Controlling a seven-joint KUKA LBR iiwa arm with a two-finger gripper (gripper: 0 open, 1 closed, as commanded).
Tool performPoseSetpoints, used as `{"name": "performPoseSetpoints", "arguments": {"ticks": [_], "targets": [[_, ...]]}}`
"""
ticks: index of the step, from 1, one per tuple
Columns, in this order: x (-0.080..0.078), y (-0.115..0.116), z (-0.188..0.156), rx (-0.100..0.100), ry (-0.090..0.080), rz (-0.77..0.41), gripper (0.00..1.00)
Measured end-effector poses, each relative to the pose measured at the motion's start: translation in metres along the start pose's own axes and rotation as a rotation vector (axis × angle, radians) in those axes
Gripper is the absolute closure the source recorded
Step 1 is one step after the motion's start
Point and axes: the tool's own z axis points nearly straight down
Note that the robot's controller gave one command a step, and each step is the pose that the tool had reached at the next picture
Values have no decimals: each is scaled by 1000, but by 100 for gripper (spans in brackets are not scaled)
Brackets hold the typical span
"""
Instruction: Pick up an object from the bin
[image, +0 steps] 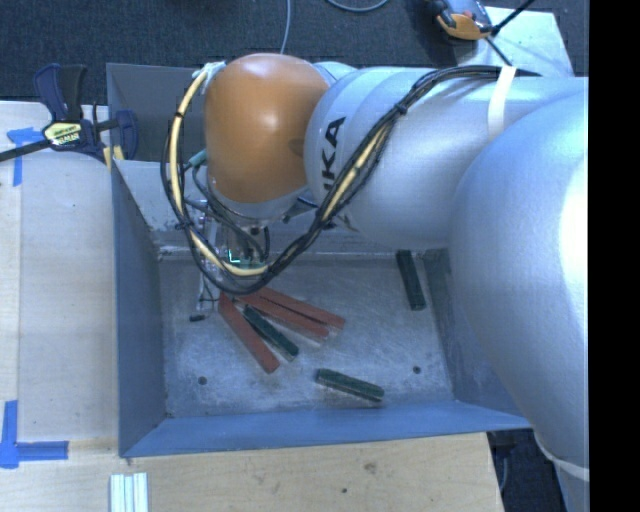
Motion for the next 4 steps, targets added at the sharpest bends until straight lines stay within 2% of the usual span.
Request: {"name": "performPoseSetpoints", "arguments": {"ticks": [1, 2, 3, 4], "targets": [[0, 0, 0, 0, -1, 2, 0], [-12, -58, 35, -2, -3, 0, 0], [-4, -66, 100, 1, -5, -65, 0], [-11, -89, 118, -5, 1, -7, 0]]}}
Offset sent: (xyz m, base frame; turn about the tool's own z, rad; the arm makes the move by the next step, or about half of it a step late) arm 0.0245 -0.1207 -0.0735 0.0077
